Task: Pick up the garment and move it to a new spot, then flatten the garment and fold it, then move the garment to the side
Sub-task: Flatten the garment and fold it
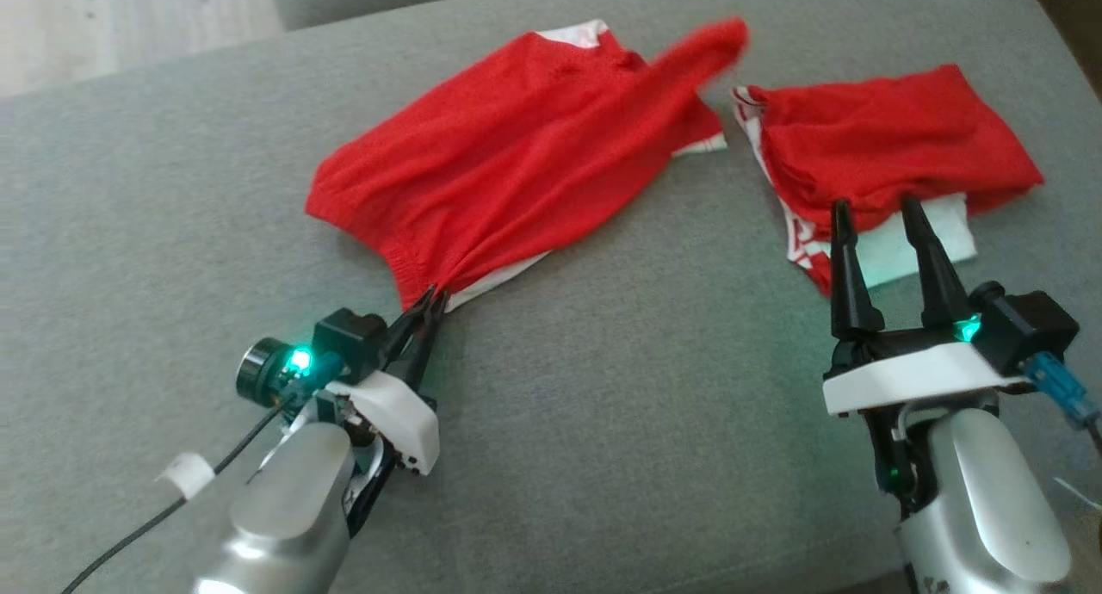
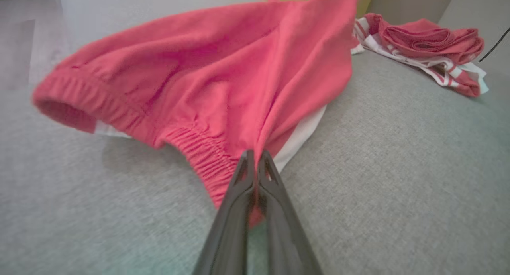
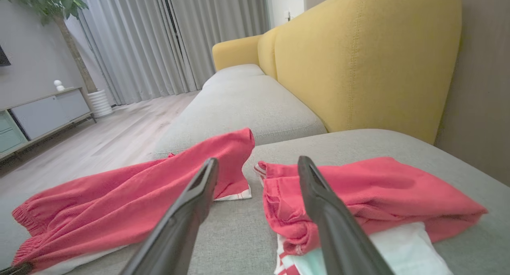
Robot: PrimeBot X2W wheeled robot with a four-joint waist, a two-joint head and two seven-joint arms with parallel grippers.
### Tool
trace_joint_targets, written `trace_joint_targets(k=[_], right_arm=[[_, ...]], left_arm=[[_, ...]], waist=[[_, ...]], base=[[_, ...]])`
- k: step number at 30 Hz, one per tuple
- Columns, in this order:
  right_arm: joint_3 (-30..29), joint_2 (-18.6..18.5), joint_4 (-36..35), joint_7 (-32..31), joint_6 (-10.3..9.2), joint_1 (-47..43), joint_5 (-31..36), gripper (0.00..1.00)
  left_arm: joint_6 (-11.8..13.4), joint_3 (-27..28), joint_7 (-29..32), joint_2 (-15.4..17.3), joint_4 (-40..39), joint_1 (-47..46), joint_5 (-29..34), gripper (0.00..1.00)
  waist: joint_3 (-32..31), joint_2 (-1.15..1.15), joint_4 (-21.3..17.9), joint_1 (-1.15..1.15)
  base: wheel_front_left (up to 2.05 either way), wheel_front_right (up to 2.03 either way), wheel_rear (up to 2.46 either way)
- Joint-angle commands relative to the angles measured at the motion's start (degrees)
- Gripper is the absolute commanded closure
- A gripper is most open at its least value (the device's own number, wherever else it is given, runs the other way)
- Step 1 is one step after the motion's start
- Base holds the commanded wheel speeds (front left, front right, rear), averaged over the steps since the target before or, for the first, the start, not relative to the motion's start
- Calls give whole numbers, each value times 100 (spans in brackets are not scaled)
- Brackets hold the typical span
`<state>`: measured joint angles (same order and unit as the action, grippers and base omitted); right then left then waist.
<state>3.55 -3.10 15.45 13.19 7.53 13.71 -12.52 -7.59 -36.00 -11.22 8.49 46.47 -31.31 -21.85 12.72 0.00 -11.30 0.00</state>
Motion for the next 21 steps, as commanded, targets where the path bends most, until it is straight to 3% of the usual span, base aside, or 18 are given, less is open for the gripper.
trace_joint_targets(k=[1, 21], right_arm=[[118, 22, -142, 42, -4, 184, 48, 0], [363, 22, 446, -543, -4, -90, 127, 0]], left_arm=[[11, 166, -106, 180, -148, -61, -65, 100], [309, 348, -217, 773, -1535, 910, -295, 100]], waist=[[-135, 0, 168, 0], [-677, 0, 1103, 0]], base=[[0, 0, 0], [0, 0, 0]])
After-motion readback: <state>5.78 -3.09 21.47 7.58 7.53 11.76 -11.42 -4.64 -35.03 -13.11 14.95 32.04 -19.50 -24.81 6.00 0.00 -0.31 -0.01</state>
